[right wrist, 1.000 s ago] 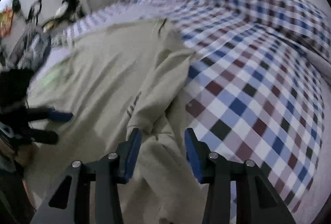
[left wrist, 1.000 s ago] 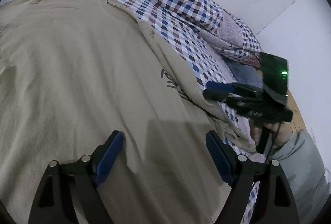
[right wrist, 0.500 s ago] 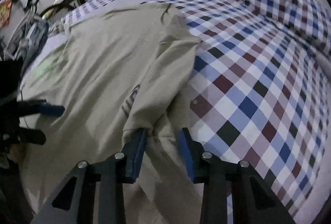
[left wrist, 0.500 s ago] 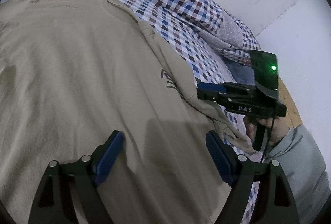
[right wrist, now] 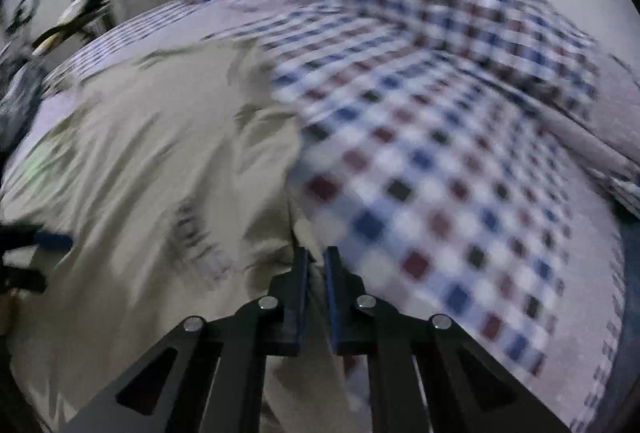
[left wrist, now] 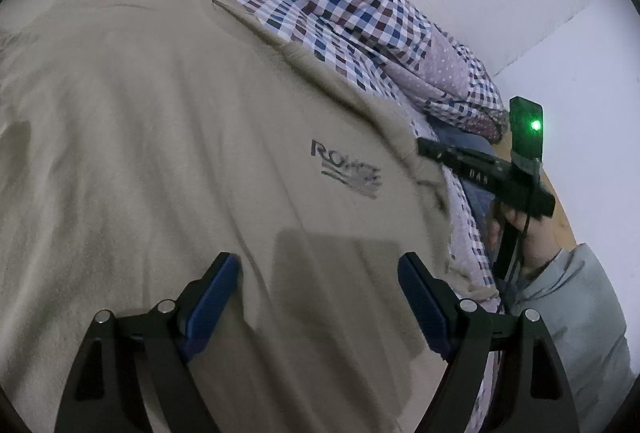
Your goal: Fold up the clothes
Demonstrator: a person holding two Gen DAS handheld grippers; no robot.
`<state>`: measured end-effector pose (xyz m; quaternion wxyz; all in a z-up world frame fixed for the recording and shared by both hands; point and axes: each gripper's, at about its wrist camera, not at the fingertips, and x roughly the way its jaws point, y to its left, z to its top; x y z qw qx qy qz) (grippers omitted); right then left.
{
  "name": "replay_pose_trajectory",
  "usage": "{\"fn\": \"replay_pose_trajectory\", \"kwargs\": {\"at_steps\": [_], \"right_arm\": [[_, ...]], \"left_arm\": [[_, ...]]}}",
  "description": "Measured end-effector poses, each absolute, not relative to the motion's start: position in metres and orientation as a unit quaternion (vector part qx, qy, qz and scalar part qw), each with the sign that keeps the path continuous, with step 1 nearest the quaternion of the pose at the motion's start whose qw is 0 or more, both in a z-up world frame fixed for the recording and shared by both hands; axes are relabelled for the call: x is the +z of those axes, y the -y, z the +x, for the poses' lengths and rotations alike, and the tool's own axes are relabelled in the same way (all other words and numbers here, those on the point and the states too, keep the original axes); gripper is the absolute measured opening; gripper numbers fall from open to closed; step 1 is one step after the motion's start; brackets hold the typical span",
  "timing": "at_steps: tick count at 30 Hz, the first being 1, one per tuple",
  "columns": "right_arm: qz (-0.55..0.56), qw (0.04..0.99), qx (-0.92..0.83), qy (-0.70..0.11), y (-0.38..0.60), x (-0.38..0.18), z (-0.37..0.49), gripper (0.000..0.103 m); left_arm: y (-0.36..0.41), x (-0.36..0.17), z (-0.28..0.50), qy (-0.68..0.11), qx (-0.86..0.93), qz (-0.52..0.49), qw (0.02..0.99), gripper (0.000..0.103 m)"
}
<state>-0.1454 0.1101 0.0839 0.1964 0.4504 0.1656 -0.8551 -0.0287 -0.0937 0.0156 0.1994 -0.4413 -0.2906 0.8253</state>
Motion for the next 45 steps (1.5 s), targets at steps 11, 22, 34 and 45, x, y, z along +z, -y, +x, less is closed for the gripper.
{"fn": "replay_pose_trajectory", "kwargs": {"at_steps": [11, 22, 34, 45], "right_arm": [[0.472, 0.057, -0.878, -0.055, -0.179, 0.084, -0.210, 0.003], [0.449, 0.216, -0.857, -0.133, -0.105, 0.079, -0.139, 0.032], [0.452, 0.305, -0.800, -0.249, -0.025, 0.040, -0.088, 0.033], [0.438, 0.256, -0.851, -0.138, -0.077, 0.059, -0.107, 0.033]], "left_arm": [[0.094, 0.015, -0.030, 0.292, 0.825, -0.441, 0.199, 0.086], [0.087, 0.015, -0.035, 0.291, 0.826, -0.441, 0.195, 0.086], [0.088, 0.014, -0.035, 0.290, 0.826, -0.442, 0.196, 0.086], [0.089, 0.014, -0.035, 0.288, 0.827, -0.442, 0.195, 0.086]]}}
